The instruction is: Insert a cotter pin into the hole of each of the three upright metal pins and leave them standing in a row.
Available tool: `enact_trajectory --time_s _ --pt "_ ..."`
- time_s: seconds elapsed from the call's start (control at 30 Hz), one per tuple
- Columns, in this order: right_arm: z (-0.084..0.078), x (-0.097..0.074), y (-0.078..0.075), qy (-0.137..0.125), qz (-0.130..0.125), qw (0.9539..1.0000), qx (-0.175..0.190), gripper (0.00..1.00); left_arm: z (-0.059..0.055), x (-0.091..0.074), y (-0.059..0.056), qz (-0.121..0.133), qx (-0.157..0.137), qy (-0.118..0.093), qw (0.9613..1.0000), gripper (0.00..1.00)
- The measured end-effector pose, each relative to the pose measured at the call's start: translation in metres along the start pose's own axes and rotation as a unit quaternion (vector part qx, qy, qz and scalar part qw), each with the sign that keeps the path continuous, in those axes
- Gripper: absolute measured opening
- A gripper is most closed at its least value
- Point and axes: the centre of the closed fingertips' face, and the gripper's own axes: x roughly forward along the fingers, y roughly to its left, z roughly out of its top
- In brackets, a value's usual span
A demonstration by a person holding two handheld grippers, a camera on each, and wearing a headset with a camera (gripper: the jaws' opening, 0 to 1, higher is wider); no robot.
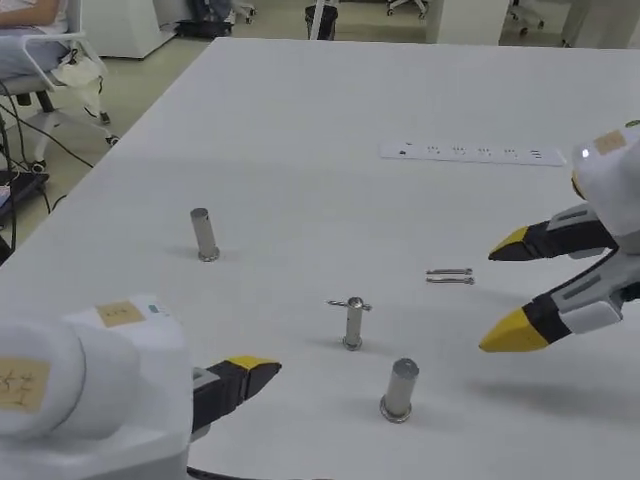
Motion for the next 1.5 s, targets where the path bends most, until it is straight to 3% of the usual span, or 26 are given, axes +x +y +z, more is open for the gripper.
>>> enact_trajectory --time_s 0.2,0.33,0.47,0.87,1.17,1.37,1.5 --pt "0.001 0.016 -0.004 0.003 0.02 0.9998 0.0 0.65 0.001 0.0 -0.001 -0.001 -0.001 -0.002 1.0 0.98" --pt "-0.002 0.026 -0.01 0.013 0.018 0.9998 0.002 0.64 0.001 -0.001 0.001 0.001 -0.004 -0.003 1.0 0.97" --pt "-0.003 0.034 -0.014 0.007 0.017 0.9994 0.03 0.6 -0.001 -0.002 0.002 0.003 -0.009 -0.007 0.9999 0.96" --pt "-0.014 0.037 -0.02 0.034 0.008 0.9991 0.022 0.57 -0.005 -0.004 0.005 0.01 -0.018 -0.008 0.9998 0.95" --pt "-0.019 0.038 -0.02 0.052 0.006 0.9986 0.01 0.46 -0.004 -0.005 0.004 0.009 -0.015 -0.006 0.9998 0.89" --pt "-0.018 0.038 -0.03 0.053 -0.012 0.9983 0.021 0.33 -0.003 -0.003 0.004 0.013 -0.012 -0.003 0.9998 0.88" --pt "-0.019 0.038 -0.038 0.057 -0.025 0.998 0.006 0.25 -0.001 -0.003 0.005 0.015 -0.01 -0.001 0.9998 0.88"
